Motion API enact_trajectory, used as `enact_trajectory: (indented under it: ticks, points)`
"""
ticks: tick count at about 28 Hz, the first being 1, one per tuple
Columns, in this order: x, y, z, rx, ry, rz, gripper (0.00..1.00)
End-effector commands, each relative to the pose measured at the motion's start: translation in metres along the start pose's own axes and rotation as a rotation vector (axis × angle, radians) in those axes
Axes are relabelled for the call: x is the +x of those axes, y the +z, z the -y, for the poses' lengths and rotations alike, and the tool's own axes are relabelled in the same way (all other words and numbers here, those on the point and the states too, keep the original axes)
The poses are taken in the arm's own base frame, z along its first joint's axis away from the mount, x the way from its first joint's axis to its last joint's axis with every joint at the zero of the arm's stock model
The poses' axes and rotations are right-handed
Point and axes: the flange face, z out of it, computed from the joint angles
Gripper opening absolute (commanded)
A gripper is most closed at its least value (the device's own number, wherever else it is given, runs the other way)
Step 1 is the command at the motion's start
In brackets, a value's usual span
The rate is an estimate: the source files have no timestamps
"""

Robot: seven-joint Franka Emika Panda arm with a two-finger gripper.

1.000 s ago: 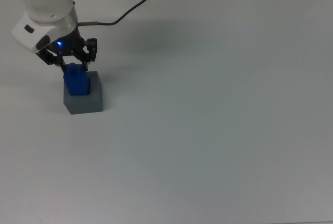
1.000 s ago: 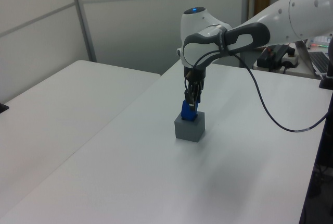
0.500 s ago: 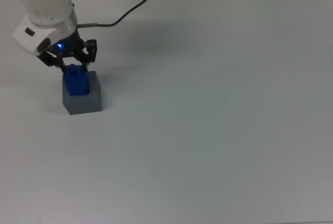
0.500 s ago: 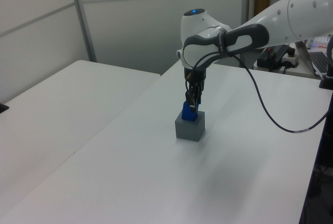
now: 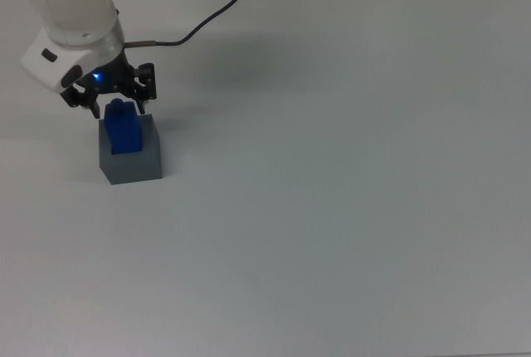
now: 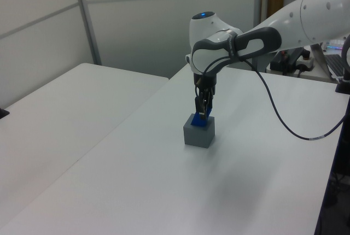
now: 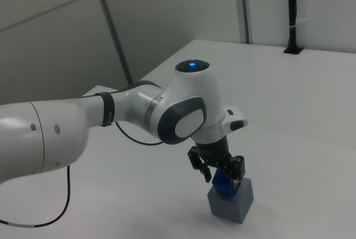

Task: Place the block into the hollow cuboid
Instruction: 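Open the gripper and raise it away from the cube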

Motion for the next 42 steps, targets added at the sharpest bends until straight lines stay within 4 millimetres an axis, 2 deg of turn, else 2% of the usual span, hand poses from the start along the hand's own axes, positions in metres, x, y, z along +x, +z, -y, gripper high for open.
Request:
enact_trajectory:
  ticks: [1,10,13,23,27,31,42]
  points:
    - [0.003,-0.014,0.001,0.004,0.001,-0.004,1.00]
    - [0.009,-0.054,0.003,0.010,0.036,-0.058,1.00]
    - [0.010,-0.073,0.004,0.011,0.039,-0.069,1.00]
    - [-0.004,-0.125,0.006,0.039,0.063,0.041,1.00]
    - [-0.007,-0.126,0.009,0.032,0.110,0.065,1.00]
    - [-0.012,-0.137,0.006,0.021,0.144,0.053,1.00]
    - [-0.012,-0.135,0.007,0.023,0.144,0.058,1.00]
